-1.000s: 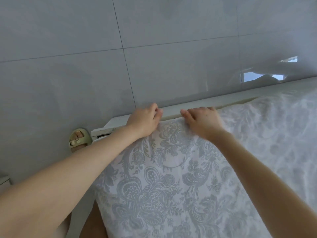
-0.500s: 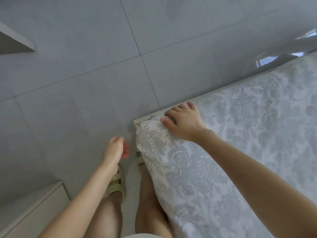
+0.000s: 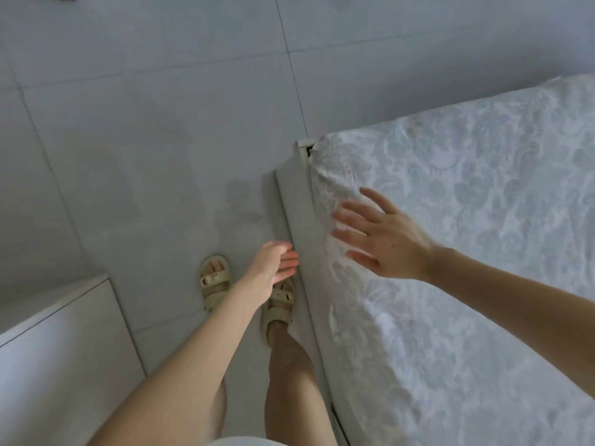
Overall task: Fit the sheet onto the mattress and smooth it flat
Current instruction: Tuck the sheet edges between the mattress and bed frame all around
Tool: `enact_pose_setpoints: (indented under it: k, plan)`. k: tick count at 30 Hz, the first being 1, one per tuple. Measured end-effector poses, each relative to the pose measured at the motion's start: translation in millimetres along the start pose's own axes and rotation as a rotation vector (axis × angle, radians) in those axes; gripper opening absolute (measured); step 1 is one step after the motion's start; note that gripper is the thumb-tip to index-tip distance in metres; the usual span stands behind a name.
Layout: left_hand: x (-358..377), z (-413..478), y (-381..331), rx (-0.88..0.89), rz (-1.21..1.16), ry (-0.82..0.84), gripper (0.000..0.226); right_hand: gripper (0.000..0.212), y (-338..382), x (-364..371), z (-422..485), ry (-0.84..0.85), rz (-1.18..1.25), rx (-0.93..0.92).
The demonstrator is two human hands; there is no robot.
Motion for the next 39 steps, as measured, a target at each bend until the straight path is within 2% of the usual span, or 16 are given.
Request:
enact_pose_setpoints:
  k: [3, 7, 10, 14, 19, 22, 25, 28, 30, 33, 36, 38, 39]
  plan:
    - [2.6, -8.1, 62.2, -0.073, 0.005, 0.027, 0.023, 0.036, 28.4, 41.3, -31.8, 0.19, -0.115, -0.15]
    - [17.2, -19.8, 147.4, -0.185, 0.1, 0.081, 0.018, 0.036, 38.7, 61.7, -27.6, 0.237, -0.204, -0.187]
    - [33.3, -29.7, 190.6, -0.243, -0.009, 0.099, 0.018, 0.041, 59.6, 75.1, -19.1, 0.28, -0.23, -0.276]
    - [51.9, -41.9, 233.1, -0.197, -0.136, 0.119, 0.035, 0.035, 104.4, 107.0, -41.7, 0.356, -0.144, -0.411]
    - [65.3, -48.8, 264.4, -0.101, -0.359, 0.05, 0.04, 0.047, 135.8, 153.4, -77.1, 0.578, -0.24, -0.46]
    - [63.5, -41.9, 270.9, -0.073, -0.381, 0.03, 0.045, 0.05, 148.1, 156.6, -74.0, 0.646, -0.339, -0.462]
    - [78.0, -37.5, 270.1, -0.011, -0.328, 0.148, 0.044, 0.056, 149.6, 159.9, -73.5, 0.677, -0.413, -0.454]
    - [109.9, -41.6, 264.7, -0.048, -0.403, 0.284, 0.046, 0.062, 146.7, 162.2, -77.4, 0.686, -0.443, -0.425]
    - [120.7, -37.4, 265.6, -0.094, -0.431, 0.299, 0.052, 0.065, 143.8, 166.8, -77.0, 0.686, -0.488, -0.406]
    - [106.9, -30.3, 263.5, -0.119, -0.448, 0.262, 0.056, 0.069, 142.4, 177.7, -72.7, 0.681, -0.511, -0.389]
    - [59.9, -16.7, 271.0, -0.057, -0.45, 0.061, 0.064, 0.073, 142.4, 184.8, -67.2, 0.69, -0.515, -0.366]
    - [30.1, -20.8, 288.3, -0.049, -0.354, -0.05, 0.064, 0.074, 142.2, 186.1, -65.9, 0.696, -0.517, -0.356]
    - [24.6, -28.4, 299.5, -0.072, -0.276, -0.047, 0.062, 0.075, 141.9, 185.7, -66.3, 0.702, -0.513, -0.351]
Point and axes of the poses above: each hand's wrist, its own z-axis towards the middle knuckle, its own x-axis out of the palm, y = z × x, the point moved 9 cm from there along z, towards the middle knuckle, and after that the axes turned 8 degrees about x, right-handed, at the moved point
